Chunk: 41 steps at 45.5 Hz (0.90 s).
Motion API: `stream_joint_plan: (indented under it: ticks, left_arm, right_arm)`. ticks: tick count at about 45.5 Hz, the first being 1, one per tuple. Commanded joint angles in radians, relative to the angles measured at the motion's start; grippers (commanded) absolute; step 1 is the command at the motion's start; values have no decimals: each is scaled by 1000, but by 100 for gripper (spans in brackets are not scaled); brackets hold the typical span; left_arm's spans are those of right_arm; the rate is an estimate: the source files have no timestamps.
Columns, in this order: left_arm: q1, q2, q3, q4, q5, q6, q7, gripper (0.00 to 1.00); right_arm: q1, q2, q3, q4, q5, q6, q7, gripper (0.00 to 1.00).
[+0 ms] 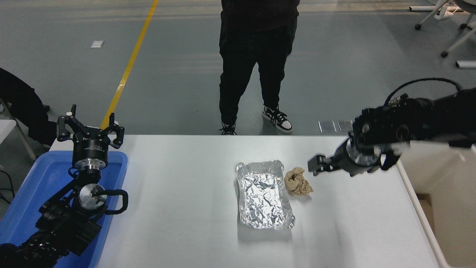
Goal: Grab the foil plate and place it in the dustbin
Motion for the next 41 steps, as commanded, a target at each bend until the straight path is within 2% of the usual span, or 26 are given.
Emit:
stream_joint_plan:
  ticks: [1,11,24,31,41]
  left_arm:
    - [0,0,-1,0,-1,0,-1,99]
    - [0,0,-1,0,-1,2,-3,99]
    - [0,0,-1,0,-1,2,-3,99]
    - [0,0,-1,0,-1,2,-3,99]
    - [0,0,1,0,-1,0,-3,99]
  right_arm:
    - [241,44,34,89,101,104,1,100]
    - [283,115,63,102,132,94,1,100]
    - [385,104,126,102,135,201,1,100]
    - [366,96,126,80,126,210,1,100]
    - [268,95,104,-167,101,262,0,100]
